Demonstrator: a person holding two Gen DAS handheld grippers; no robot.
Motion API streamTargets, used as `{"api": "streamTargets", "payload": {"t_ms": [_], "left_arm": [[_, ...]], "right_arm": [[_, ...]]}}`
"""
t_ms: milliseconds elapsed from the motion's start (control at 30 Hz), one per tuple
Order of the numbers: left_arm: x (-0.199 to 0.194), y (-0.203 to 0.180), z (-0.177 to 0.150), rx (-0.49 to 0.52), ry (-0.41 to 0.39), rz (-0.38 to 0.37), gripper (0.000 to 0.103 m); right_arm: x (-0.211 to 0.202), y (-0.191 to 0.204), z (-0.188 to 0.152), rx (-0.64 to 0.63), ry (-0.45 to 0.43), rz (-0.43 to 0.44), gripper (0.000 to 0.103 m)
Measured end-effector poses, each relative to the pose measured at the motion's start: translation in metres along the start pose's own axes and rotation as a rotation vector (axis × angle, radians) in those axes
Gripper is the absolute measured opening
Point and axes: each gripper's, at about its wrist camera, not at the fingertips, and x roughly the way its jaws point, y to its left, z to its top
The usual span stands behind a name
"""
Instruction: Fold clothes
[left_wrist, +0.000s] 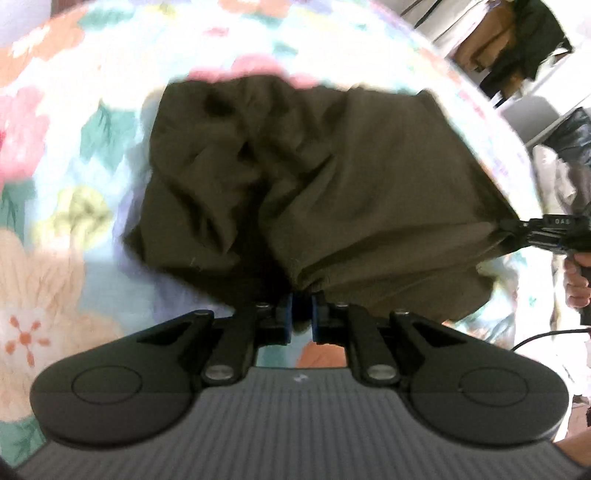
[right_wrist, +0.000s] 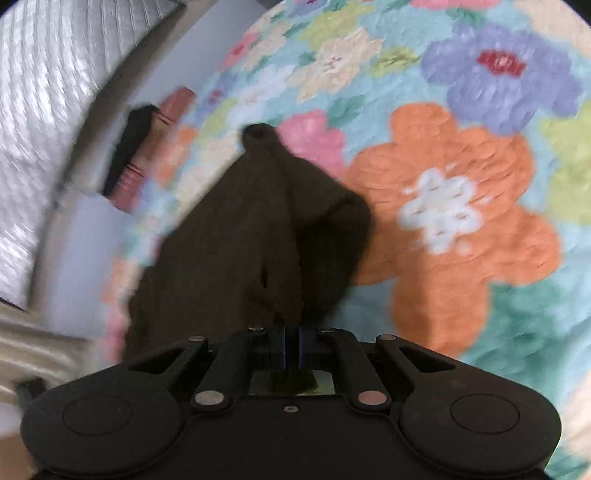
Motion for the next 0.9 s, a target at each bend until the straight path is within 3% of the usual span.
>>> {"api": "streamTargets", "payload": {"t_ms": [67, 133, 367, 533, 633, 767, 900], "left_arm": [[0.014, 0.005, -0.003, -0.015, 0.052, 0.036, 0.009], [0.014, 0.004, 0.000, -0.019, 0.051, 0.032, 0.009], [-0.008, -0.006, 0.012, 0.063, -0.027, 0.043, 0.012], [-0.045, 0.006, 0.029, 0.047, -0.110, 0.033, 0.032], [-0.050, 0.011, 0.060, 0.053, -0.137, 0.052, 0.034], [-0.016, 0.011, 0.108, 0.039, -0.138, 0.036, 0.036], [0.019, 0.004, 0.133, 0.049, -0.146, 0.136, 0.041]], "right_arm": [[0.006, -0.003, -0.003, -0.019, 0.009, -0.063, 0.008], [0.011, -0.004, -0.005, -0.030, 0.004, -0.082, 0.008], [0.009, 0.012, -0.006, -0.152, -0.007, -0.191, 0.009], [-0.004, 0.022, 0.002, -0.240, -0.059, -0.299, 0.021], [-0.012, 0.035, 0.016, -0.292, -0.100, -0.264, 0.036], [-0.001, 0.059, 0.048, -0.340, -0.129, -0.163, 0.044], [0.028, 0.079, 0.080, -0.364, -0.144, -0.081, 0.048]]}}
